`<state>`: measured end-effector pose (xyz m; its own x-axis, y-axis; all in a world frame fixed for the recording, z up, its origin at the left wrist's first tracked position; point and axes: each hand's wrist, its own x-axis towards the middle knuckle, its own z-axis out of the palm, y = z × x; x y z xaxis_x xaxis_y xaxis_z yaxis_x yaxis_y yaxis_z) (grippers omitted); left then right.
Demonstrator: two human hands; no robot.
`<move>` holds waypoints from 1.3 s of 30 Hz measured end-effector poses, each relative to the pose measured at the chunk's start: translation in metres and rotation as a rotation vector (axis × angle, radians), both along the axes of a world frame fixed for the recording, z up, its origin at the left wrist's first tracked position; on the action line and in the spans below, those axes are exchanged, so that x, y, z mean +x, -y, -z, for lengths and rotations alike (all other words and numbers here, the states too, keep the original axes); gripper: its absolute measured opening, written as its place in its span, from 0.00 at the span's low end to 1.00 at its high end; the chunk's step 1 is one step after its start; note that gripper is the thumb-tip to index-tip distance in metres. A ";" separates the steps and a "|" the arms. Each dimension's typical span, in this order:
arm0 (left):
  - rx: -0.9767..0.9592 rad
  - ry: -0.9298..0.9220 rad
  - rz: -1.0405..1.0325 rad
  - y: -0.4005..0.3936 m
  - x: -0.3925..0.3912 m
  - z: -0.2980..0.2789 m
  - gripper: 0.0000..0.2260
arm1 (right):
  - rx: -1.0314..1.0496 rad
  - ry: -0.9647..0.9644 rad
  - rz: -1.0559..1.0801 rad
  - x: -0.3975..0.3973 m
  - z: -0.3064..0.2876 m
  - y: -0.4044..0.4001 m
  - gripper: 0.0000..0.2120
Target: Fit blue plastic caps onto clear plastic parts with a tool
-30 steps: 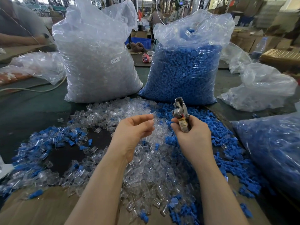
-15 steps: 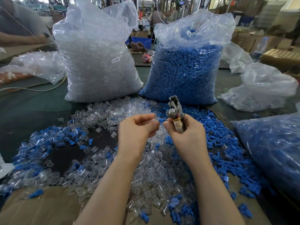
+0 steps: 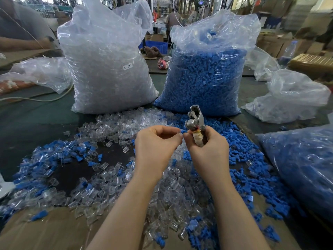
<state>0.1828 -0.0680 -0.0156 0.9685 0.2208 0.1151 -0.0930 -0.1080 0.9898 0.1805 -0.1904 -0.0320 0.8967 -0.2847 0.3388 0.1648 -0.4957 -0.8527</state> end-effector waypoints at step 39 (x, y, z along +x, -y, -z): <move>-0.070 0.168 0.099 -0.009 0.000 -0.001 0.06 | -0.148 -0.232 -0.344 -0.004 -0.007 0.017 0.08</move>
